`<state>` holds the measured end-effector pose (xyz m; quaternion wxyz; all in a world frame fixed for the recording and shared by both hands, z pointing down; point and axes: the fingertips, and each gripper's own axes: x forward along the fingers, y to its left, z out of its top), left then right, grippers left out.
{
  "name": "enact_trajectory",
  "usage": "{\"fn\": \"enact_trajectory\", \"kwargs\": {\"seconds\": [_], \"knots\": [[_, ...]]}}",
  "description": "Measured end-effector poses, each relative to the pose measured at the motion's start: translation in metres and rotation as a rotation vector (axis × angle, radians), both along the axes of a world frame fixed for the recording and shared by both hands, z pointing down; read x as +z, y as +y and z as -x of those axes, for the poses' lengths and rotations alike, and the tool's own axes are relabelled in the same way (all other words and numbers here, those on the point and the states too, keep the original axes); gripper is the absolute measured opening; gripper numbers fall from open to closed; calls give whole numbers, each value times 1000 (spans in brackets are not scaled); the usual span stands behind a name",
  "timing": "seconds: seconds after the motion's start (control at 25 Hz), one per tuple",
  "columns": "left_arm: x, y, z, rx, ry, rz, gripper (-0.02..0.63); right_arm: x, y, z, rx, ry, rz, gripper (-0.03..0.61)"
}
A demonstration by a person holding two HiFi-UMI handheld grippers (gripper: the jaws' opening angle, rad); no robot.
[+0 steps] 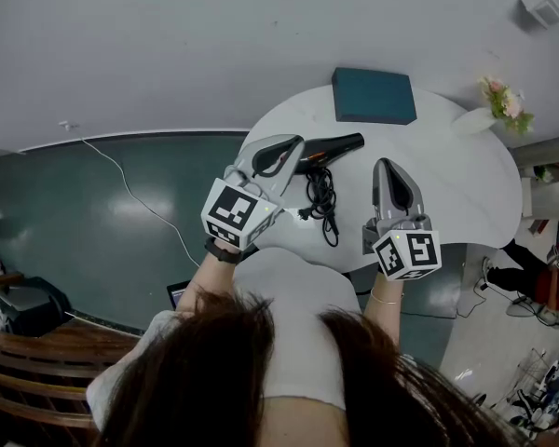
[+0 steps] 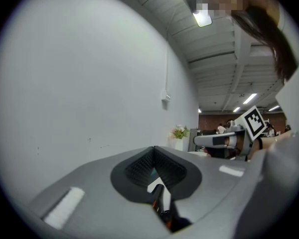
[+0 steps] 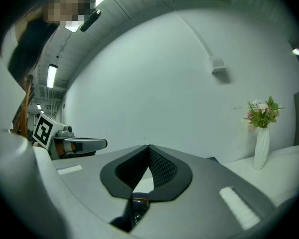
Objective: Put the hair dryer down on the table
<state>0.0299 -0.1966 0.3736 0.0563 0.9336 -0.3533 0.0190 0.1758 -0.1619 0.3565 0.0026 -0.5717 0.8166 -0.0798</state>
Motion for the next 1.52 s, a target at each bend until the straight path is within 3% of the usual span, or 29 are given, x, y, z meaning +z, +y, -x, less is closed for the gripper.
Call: {"fn": "enact_trajectory", "kwargs": {"seconds": [1.52], "knots": [[6,0,10,-25,-4,13,58,11,0,7,-17,-2,37,2]]}}
